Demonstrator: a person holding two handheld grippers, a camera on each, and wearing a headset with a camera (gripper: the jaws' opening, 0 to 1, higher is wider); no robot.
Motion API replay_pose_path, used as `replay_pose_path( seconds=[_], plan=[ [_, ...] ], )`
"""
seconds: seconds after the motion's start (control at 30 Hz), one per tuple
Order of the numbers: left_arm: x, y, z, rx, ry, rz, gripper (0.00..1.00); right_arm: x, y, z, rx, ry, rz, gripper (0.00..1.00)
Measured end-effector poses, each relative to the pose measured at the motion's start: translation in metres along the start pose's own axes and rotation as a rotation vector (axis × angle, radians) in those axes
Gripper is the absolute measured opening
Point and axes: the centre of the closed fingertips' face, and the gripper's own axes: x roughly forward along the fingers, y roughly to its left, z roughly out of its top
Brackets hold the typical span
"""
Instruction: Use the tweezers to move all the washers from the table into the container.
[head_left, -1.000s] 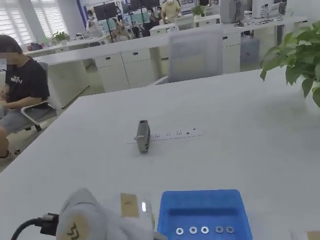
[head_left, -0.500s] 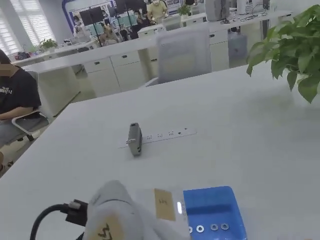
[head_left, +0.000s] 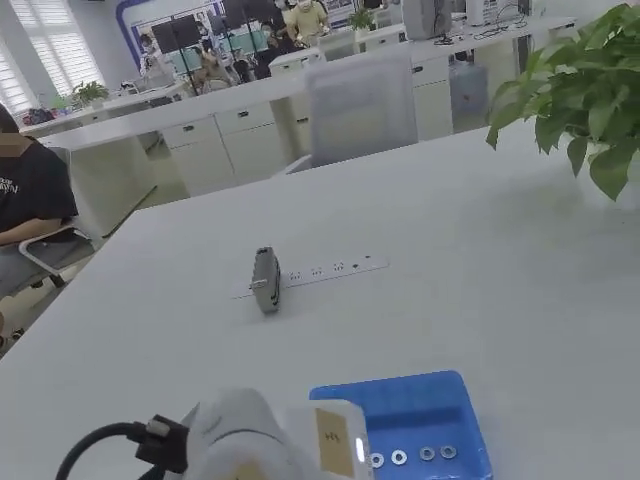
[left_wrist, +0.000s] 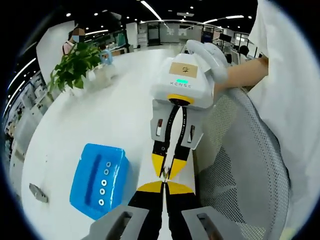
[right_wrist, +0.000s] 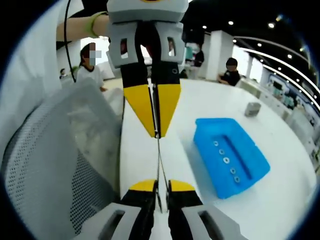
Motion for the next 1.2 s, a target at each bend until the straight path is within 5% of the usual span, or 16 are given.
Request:
replay_pose_path(
  seconds=[0.17, 0.3, 0.6, 0.87, 1.0, 1.2],
  plan=[
    [-0.001, 0.001, -0.016, -0.038, 0.04, 0.006, 0.0, 0.004, 0.003, -0.001, 0.005, 0.012, 0.013, 0.09],
    [0.002, 0.001, -0.038, -0.024, 0.117, 0.01, 0.0, 0.004, 0.006, -0.005, 0.156, -0.016, 0.048, 0.28],
    [0.018, -0.001, -0.077, -0.053, 0.233, -0.031, 0.0, -0.008, -0.023, -0.006, 0.234, -0.06, -0.057, 0.5],
    [0.03, -0.001, -0.096, -0.045, 0.328, -0.046, 0.0, -0.013, -0.038, -0.008, 0.189, -0.039, -0.143, 0.52],
    [0.034, -0.002, -0.101, -0.017, 0.376, -0.042, 0.0, -0.026, -0.059, -0.001, 0.211, -0.093, -0.232, 0.49],
    [0.042, -0.004, -0.112, 0.032, 0.456, -0.04, 0.0, -0.049, -0.086, 0.007, 0.34, -0.219, -0.323, 0.5]
  ],
)
